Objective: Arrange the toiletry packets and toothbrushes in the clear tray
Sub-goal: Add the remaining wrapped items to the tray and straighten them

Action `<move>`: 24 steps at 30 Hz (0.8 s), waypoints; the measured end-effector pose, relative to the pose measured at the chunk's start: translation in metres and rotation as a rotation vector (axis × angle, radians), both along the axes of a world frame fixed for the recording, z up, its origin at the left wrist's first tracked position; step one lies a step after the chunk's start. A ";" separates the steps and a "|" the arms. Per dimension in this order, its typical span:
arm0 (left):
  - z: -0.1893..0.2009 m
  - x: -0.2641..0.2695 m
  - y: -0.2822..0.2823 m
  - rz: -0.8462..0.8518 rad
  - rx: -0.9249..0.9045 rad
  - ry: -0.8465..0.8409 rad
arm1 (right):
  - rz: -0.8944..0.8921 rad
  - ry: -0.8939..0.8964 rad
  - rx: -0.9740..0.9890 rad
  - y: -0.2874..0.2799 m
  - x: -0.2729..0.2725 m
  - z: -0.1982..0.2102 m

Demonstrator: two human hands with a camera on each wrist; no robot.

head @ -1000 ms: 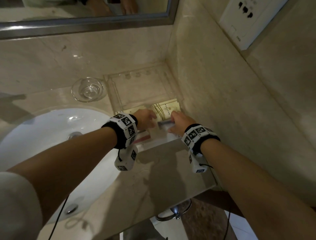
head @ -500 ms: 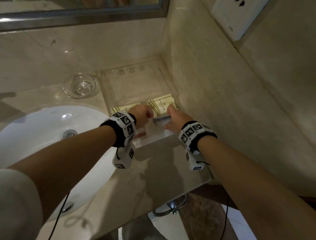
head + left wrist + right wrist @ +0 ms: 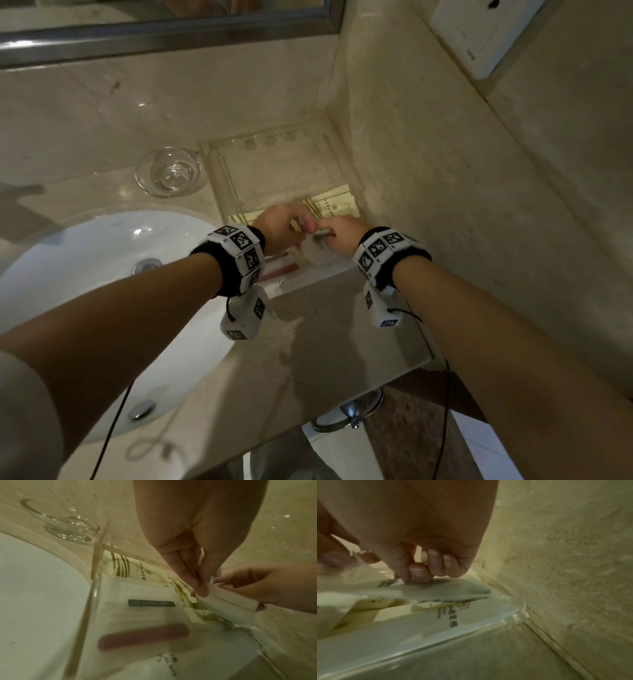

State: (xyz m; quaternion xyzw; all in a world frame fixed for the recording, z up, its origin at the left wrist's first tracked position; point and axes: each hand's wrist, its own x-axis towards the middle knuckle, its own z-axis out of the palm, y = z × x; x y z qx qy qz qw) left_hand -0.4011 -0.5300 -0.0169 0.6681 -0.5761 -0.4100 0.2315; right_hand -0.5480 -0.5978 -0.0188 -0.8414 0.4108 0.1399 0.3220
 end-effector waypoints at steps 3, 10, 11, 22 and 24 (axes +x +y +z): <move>0.000 0.000 0.001 0.009 -0.015 0.043 | -0.011 0.043 -0.015 -0.003 0.000 0.002; -0.008 0.004 -0.001 0.042 -0.008 0.116 | 0.012 0.156 -0.061 -0.009 -0.007 0.007; -0.008 0.005 -0.003 0.056 0.002 0.121 | 0.006 0.151 -0.081 -0.010 -0.008 0.008; -0.007 -0.006 -0.017 0.107 0.208 -0.206 | 0.021 0.158 -0.190 -0.005 -0.006 0.001; -0.007 -0.012 -0.019 0.058 0.225 -0.210 | -0.059 0.118 -0.237 -0.007 -0.007 0.001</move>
